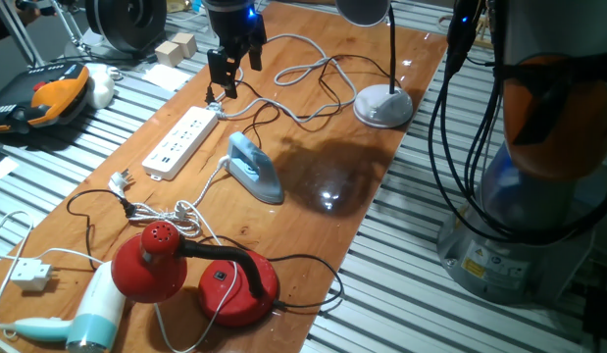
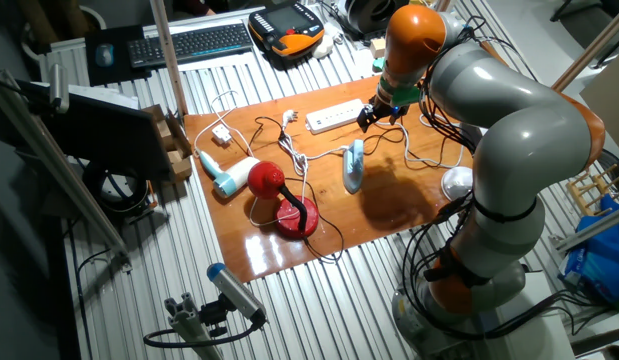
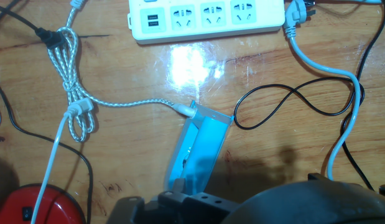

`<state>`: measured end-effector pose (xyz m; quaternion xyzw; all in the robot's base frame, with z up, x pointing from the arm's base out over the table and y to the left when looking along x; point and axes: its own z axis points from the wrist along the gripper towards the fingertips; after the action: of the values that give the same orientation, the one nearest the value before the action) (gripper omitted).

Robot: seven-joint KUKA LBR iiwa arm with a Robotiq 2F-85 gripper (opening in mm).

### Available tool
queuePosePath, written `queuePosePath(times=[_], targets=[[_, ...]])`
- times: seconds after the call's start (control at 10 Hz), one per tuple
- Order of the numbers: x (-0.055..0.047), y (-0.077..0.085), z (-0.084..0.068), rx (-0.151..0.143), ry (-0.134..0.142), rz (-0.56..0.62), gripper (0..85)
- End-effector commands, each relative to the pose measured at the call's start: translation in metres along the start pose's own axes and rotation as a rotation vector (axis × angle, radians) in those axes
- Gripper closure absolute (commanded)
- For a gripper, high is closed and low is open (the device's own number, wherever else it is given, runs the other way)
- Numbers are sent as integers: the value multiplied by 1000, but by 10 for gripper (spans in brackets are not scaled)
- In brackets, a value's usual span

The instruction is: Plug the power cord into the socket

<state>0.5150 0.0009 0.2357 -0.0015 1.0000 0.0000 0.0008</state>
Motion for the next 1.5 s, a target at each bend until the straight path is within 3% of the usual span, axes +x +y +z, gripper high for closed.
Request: queuePosePath(times=[0.0,0.9,1.3,1.4], targets=[[0,0,0,7,31,-129,850],[-1,-1,-3,3,26,-119,850],[0,-1,-3,1,18,-59,850],[0,-1,-3,-11,19,-42,850]])
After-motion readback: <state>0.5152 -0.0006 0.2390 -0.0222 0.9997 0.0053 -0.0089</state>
